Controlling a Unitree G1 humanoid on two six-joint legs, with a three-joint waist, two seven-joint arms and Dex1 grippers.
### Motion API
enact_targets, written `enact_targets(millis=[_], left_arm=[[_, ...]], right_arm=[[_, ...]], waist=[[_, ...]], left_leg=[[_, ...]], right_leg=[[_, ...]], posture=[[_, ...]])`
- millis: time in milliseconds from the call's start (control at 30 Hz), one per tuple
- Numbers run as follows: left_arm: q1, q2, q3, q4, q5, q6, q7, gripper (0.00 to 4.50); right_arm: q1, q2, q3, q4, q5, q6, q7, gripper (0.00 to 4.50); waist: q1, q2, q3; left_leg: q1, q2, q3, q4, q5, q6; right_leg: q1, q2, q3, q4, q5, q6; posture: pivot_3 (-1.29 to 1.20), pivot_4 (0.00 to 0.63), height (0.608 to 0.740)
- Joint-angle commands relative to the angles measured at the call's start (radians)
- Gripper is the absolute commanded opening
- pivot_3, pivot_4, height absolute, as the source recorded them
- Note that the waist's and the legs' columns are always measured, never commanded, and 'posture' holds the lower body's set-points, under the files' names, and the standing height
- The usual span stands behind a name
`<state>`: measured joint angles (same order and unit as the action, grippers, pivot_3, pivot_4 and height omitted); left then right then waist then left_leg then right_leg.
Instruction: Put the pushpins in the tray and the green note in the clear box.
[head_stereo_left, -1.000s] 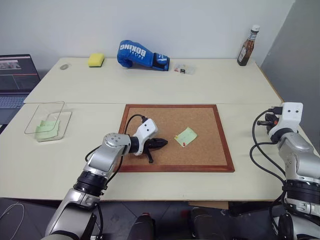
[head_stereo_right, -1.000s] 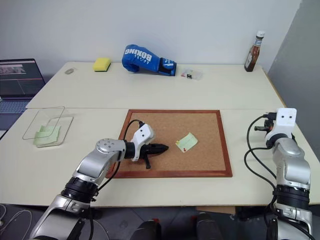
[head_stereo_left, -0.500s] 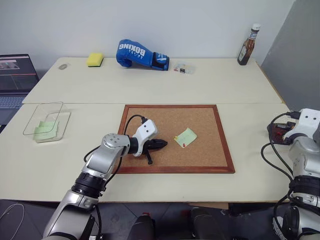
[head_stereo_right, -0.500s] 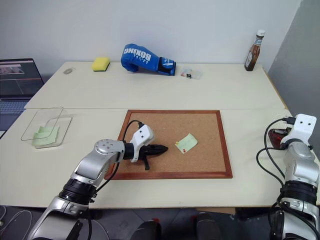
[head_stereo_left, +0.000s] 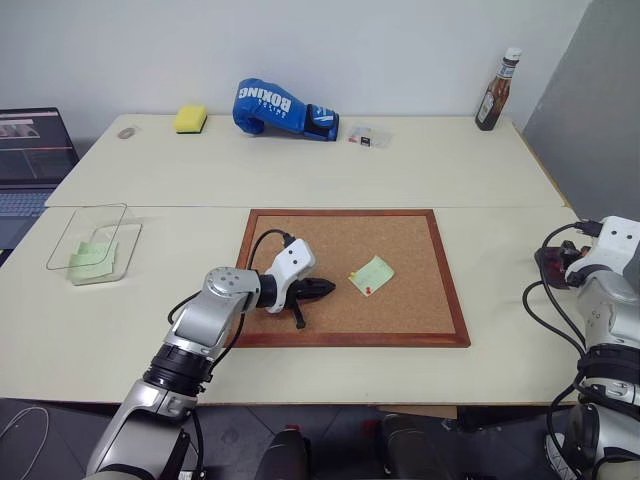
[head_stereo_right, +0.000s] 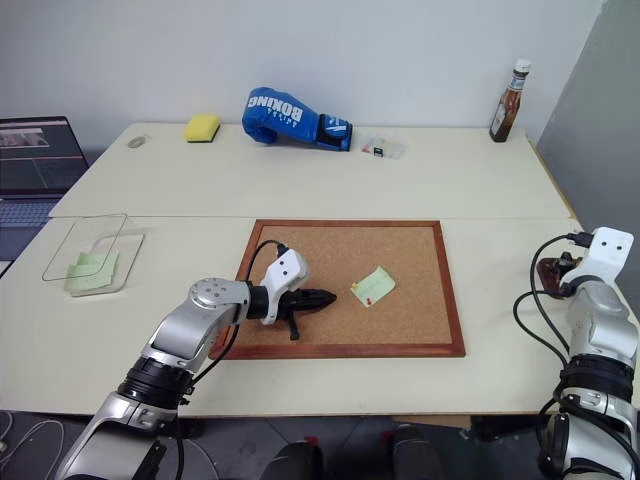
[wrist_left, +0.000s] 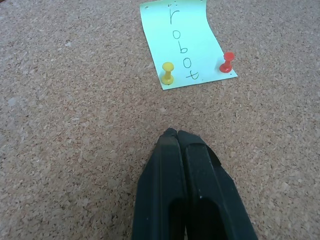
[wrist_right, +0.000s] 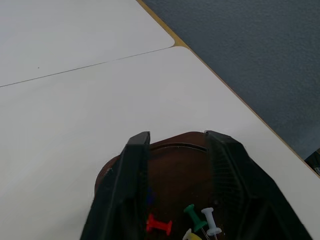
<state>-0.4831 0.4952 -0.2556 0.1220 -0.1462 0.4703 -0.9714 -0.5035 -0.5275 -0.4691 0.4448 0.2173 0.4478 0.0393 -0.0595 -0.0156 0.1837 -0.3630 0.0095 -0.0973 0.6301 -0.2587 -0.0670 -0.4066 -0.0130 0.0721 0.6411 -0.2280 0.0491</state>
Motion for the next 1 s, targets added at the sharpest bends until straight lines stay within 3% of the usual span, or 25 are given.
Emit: enact_targets(millis=[33, 200, 400, 533, 700, 1000], left_arm=[[0.044, 0.002, -0.06, 0.039, 0.028, 0.041, -0.017, 0.0], [0.046, 0.002, -0.06, 0.037, 0.028, 0.041, -0.016, 0.0], [0.047, 0.005, -0.059, 0.037, 0.027, 0.045, -0.018, 0.0], [0.047, 0.008, -0.063, 0.037, 0.027, 0.052, -0.024, 0.0], [0.043, 0.01, -0.064, 0.039, 0.03, 0.062, -0.024, 0.0], [0.049, 0.014, -0.071, 0.026, 0.033, 0.068, -0.021, 0.0]], right_arm=[[-0.011, -0.02, -0.011, -0.024, 0.002, -0.022, -0.007, 2.73], [0.035, -0.018, 0.052, -0.173, 0.004, -0.06, 0.085, 3.72], [0.156, -0.037, 0.264, -0.535, 0.192, 0.057, 0.492, 3.72], [0.189, -0.055, 0.417, -0.674, 0.22, 0.066, 0.649, 3.72], [0.189, -0.024, 0.566, -0.692, 0.192, 0.036, 0.739, 3.72], [0.105, 0.103, 0.707, -0.499, 0.088, -0.08, 0.777, 3.72]], waist=[[0.0, 0.0, 0.0], [0.0, 0.0, 0.0], [-0.002, 0.001, 0.0], [-0.001, 0.001, 0.0], [0.0, -0.001, 0.0], [0.0, -0.002, 0.0]], left_leg=[[0.0, 0.0, 0.0, 0.0, 0.0, 0.0], [0.0, 0.0, 0.0, 0.0, 0.0, 0.0], [0.0, 0.0, -0.001, 0.0, 0.0, 0.0], [0.001, 0.0, -0.002, 0.0, 0.0, 0.0], [0.0, 0.0, -0.002, 0.0, 0.0, 0.0], [0.001, 0.001, -0.003, 0.0, 0.0, 0.0]], right_leg=[[0.0, 0.0, 0.0, 0.0, 0.0, 0.0], [0.0, 0.0, 0.0, 0.0, 0.0, 0.0], [0.0, 0.0, 0.0, 0.0, 0.0, 0.001], [0.0, 0.0, -0.002, 0.0, -0.001, -0.001], [0.0, 0.0, -0.002, 0.0, -0.001, -0.001], [-0.001, 0.0, -0.002, 0.0, -0.001, -0.001]], posture=[[0.0, 0.15, 0.74], [0.0, 0.15, 0.74], [0.0, 0.15, 0.74], [0.0, 0.15, 0.74], [0.0, 0.15, 0.74], [0.0, 0.15, 0.74]])
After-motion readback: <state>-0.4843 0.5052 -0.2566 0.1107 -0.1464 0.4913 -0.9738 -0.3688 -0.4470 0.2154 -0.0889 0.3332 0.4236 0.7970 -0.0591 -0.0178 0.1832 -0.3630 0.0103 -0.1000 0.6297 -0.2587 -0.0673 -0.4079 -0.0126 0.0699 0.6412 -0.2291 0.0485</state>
